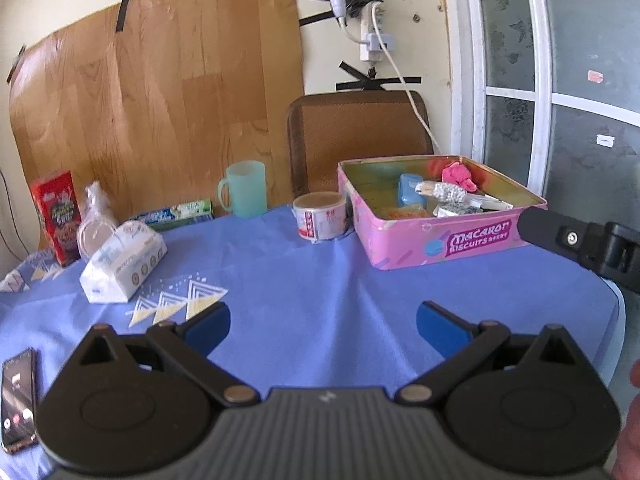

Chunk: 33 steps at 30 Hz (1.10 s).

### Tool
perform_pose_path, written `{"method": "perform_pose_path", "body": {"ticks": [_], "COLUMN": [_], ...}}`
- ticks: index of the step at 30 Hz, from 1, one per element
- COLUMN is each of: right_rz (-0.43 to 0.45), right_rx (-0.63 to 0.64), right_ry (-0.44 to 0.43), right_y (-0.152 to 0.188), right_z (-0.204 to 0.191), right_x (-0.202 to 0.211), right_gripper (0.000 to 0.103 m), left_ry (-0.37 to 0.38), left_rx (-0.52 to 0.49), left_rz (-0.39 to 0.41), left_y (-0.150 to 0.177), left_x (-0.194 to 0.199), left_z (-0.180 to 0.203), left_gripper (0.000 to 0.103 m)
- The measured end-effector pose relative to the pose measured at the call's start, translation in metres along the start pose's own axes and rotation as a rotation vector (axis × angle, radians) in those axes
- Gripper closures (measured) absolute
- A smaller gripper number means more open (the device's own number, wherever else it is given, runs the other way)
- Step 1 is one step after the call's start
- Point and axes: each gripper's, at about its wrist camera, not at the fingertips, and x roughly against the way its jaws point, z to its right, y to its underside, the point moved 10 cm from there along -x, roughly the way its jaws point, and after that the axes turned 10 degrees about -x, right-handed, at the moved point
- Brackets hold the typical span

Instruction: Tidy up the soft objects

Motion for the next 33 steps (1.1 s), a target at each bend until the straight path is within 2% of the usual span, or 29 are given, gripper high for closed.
{"method": "perform_pose_path", "body": {"ticks": [6, 24, 33], "right_rz": [-0.019, -0.035, -0.087], "right_rx": [0.014, 0.029, 0.047], "right_ry": [0.000, 0.011, 0.080], "right_y": [0.006, 0.012, 0.023], "right_z": [-0.005, -0.008, 0.007], "right_x": [-0.002, -0.006, -0.029], "right_gripper": [0.020, 0.020, 0.020], "left_ry": [0.018, 0.025, 0.057], "left_rx": [0.021, 0.029, 0.054], "left_rz": [-0.036, -0.056, -0.100], "left_y": [0.009, 0.017, 0.024], "left_x": [-0.005, -0.012, -0.048], "left_z": [-0.002, -0.002, -0.003], "left_gripper": [0.000, 0.000, 0.000]}}
